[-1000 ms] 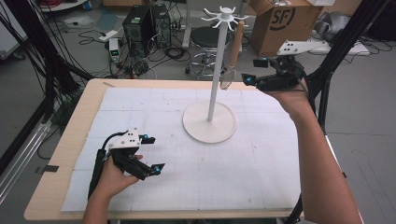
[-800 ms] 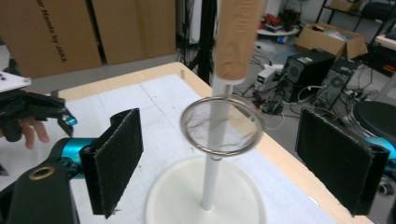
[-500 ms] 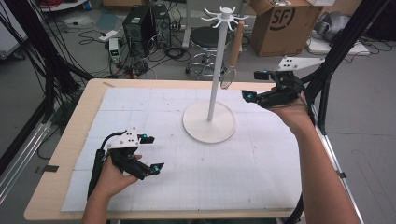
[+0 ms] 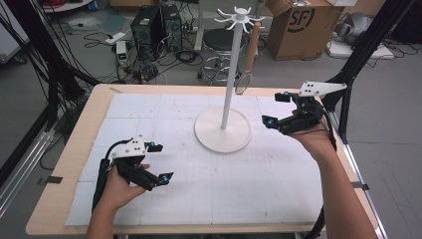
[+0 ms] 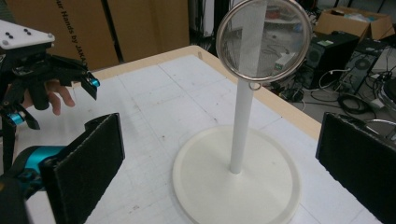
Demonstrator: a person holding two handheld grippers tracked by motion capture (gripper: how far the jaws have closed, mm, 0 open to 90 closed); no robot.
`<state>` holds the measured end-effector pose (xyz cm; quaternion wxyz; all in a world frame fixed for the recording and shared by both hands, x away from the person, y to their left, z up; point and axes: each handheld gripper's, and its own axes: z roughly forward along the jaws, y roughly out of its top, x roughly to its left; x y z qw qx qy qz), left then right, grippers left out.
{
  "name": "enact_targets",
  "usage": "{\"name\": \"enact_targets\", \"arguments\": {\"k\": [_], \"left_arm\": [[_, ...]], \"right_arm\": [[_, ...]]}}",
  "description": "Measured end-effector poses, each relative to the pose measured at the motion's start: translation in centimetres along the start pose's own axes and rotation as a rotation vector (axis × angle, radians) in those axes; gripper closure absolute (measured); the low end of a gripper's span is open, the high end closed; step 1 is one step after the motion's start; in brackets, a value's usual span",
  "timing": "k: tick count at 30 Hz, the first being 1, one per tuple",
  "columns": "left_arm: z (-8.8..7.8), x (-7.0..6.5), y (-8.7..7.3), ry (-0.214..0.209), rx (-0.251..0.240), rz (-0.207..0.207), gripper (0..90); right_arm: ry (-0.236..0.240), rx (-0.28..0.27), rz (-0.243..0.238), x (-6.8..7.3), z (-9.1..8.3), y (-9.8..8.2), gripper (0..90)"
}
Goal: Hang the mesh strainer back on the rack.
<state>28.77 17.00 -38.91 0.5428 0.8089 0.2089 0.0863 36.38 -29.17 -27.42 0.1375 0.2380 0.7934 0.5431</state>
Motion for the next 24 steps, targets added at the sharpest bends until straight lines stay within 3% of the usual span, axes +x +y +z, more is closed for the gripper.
{"name": "enact_targets", "arguments": {"k": [7,18,20,24], "left_arm": [[-0.1,0.1,0.0,0.004,-0.006,-0.005,1.7],[-0.7,0.0,0.7,0.009,-0.029,0.002,1.7],[-0.8,0.0,0.8,0.011,-0.036,0.003,1.7],[-0.9,0.0,0.9,0.013,-0.039,0.005,1.7]], "right_arm": [[0.013,0.014,0.008,0.3,0.2,-1.8,0.2],[-0.004,0.04,0.008,1.8,0.2,-5.2,0.2],[-0.006,0.059,0.031,1.8,0.3,-6.2,0.2],[-0.008,0.086,0.031,1.9,0.5,-6.9,0.2]]}}
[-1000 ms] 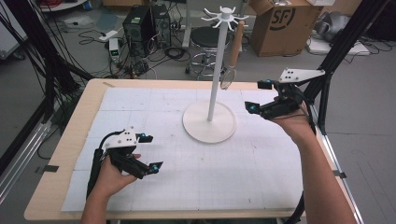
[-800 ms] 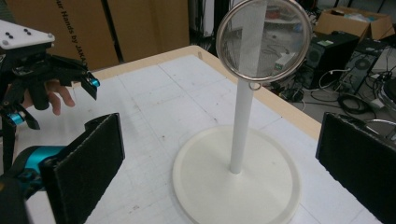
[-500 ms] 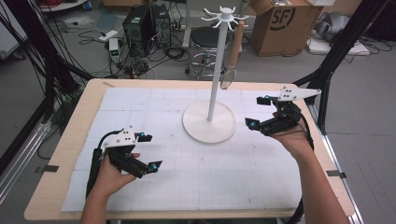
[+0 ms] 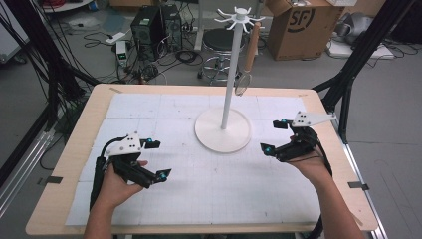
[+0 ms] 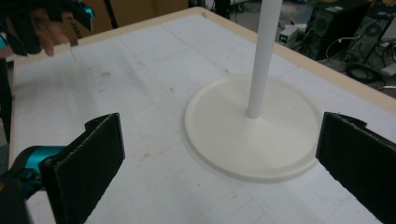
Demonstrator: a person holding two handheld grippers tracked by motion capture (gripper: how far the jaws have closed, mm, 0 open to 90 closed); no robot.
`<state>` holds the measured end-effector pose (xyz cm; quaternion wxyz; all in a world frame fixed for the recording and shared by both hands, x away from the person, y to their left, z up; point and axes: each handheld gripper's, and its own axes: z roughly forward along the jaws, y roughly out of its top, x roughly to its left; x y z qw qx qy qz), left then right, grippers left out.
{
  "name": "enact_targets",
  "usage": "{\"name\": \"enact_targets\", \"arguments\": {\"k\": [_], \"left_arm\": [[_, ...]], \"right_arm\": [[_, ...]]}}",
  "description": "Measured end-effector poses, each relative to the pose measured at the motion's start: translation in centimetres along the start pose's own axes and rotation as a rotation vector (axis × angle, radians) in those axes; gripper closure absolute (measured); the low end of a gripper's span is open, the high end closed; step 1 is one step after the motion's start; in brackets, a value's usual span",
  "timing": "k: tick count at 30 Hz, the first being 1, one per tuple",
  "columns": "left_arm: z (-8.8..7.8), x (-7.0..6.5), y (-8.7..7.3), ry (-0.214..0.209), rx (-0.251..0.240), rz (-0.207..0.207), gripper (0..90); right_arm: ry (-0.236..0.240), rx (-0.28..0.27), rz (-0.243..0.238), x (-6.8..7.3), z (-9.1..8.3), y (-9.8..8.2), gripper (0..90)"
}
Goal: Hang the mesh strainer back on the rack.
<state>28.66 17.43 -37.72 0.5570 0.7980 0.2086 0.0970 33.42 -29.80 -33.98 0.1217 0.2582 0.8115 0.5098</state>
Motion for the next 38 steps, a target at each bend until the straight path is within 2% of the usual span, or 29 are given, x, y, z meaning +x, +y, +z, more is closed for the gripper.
{"name": "enact_targets", "arguments": {"k": [8,10,11,19,38], "left_arm": [[0.1,0.2,-0.2,0.001,0.008,-0.006,1.7],[0.1,0.2,-0.2,0.0,0.008,-0.005,1.7],[0.1,0.2,-0.3,0.0,0.006,-0.006,1.7],[-0.1,0.2,-0.6,-0.001,0.007,-0.01,1.7],[0.2,0.3,-0.7,0.002,0.02,-0.012,1.7]], "right_arm": [[0.017,0.004,0.019,0.2,0.4,-1.8,0.2],[0.015,0.013,0.031,0.2,0.4,-2.3,0.2],[0.012,0.044,0.04,0.2,0.5,-2.5,0.2],[0.021,0.043,0.017,0.9,0.9,-2.3,0.2],[0.03,0.047,0.03,0.8,1.0,-2.4,0.2]]}}
